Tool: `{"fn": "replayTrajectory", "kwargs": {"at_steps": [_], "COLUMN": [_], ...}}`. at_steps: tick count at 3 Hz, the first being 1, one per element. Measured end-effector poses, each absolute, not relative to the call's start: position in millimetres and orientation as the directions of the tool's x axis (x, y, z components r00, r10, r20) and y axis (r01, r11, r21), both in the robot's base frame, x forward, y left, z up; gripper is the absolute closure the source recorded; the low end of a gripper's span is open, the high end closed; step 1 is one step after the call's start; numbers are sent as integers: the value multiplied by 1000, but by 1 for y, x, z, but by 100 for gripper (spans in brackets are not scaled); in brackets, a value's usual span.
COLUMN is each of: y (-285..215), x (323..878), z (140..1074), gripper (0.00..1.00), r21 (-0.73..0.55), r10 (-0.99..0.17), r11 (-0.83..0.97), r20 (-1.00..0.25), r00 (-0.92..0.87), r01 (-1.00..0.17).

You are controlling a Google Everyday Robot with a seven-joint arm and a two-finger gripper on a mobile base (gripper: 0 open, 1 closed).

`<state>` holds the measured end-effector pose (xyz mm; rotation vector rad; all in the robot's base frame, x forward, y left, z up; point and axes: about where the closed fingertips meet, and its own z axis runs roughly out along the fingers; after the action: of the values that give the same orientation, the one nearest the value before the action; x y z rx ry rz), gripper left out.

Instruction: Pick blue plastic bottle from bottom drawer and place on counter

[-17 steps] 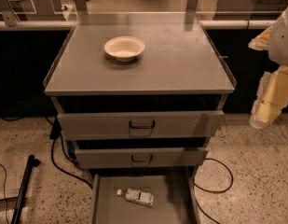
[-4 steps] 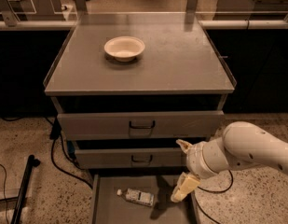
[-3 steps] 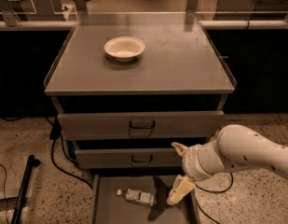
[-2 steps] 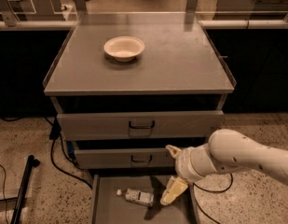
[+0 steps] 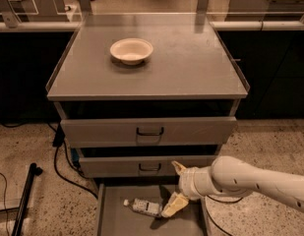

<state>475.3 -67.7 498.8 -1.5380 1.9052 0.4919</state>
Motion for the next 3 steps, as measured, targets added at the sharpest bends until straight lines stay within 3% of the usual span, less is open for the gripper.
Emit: {"fn": "replayTrajectory", "kwargs": {"at_steps": [2, 3], "y": [-62, -62], "x": [493, 493], "z": [404, 404], "gripper": [0, 0], "r21": [-27, -27], "r10": [-666, -666], "r11": [265, 265], "r20": [-728, -728], "r00": [-163, -163], "r01": [-964, -964]}}
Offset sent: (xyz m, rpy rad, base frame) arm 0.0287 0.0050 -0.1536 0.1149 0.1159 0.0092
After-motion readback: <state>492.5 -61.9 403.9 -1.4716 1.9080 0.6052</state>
